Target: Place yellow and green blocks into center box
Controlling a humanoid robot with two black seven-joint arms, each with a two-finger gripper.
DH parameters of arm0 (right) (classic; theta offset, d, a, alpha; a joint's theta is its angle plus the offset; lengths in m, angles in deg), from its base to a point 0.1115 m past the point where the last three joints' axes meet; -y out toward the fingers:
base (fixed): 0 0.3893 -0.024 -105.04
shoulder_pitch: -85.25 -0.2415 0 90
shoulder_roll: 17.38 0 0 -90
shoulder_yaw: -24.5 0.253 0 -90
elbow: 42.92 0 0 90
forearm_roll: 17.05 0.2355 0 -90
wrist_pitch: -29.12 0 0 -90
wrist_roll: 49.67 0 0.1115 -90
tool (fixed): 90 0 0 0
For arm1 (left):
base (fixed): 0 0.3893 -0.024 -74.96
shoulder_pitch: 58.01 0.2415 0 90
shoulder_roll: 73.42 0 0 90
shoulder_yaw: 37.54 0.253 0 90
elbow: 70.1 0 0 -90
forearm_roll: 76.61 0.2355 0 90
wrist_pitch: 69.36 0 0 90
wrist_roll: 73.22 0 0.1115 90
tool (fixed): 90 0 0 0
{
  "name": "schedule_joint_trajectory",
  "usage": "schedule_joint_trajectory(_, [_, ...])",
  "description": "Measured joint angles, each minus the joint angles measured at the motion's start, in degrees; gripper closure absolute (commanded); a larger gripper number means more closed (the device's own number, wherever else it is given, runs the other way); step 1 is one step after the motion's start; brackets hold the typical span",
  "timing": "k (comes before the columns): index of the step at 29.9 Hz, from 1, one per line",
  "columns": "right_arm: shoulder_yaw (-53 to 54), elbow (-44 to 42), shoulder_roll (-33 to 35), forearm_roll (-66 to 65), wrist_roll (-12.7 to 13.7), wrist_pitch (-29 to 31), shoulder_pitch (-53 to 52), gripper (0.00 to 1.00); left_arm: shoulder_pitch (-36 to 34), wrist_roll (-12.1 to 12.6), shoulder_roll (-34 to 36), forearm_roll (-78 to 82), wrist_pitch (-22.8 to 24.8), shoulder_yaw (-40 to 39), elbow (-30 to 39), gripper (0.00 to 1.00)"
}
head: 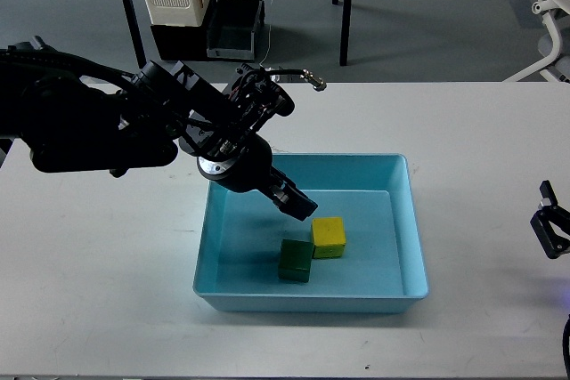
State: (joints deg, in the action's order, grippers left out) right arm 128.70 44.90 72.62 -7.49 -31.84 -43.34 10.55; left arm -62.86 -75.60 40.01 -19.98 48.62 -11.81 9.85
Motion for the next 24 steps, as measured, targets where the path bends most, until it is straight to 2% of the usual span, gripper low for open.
schedule_joint_trajectory(2, [0.0,0.1,0.0,0.0,0.0,0.0,0.0,0.0,0.6,0.0,1.8,-2.8,-0.8,-3.0,0.0,0.19])
schedule_joint_trajectory(5, [0.1,0.1,0.0,0.1,-0.1,0.0,0.0,0.0,2.3,0.0,4.2,-5.4,-5.0,-7.2,0.0,0.19])
schedule_joint_trajectory(11, [0.2,0.2,0.0,0.1,-0.1,0.0,-0.2,0.0,10.2,0.4,6.8,-7.5,-19.4,-20.1,-2.3,0.14])
schedule_joint_trajectory(14, [0.2,0.3,0.0,0.2,-0.1,0.1,-0.3,0.0,15.6,0.8,6.8,-10.8,-23.3,-29.9,-4.4,0.09])
schedule_joint_trajectory(19, [0.2,0.3,0.0,0.2,-0.1,0.2,-0.5,0.0,24.1,1.1,4.1,-16.1,-23.8,-48.7,-9.2,0.04])
schedule_joint_trajectory(24, [0.2,0.3,0.0,0.2,-0.1,0.2,-0.7,0.0,30.7,2.5,0.7,-27.9,-21.8,-65.5,-9.5,0.0])
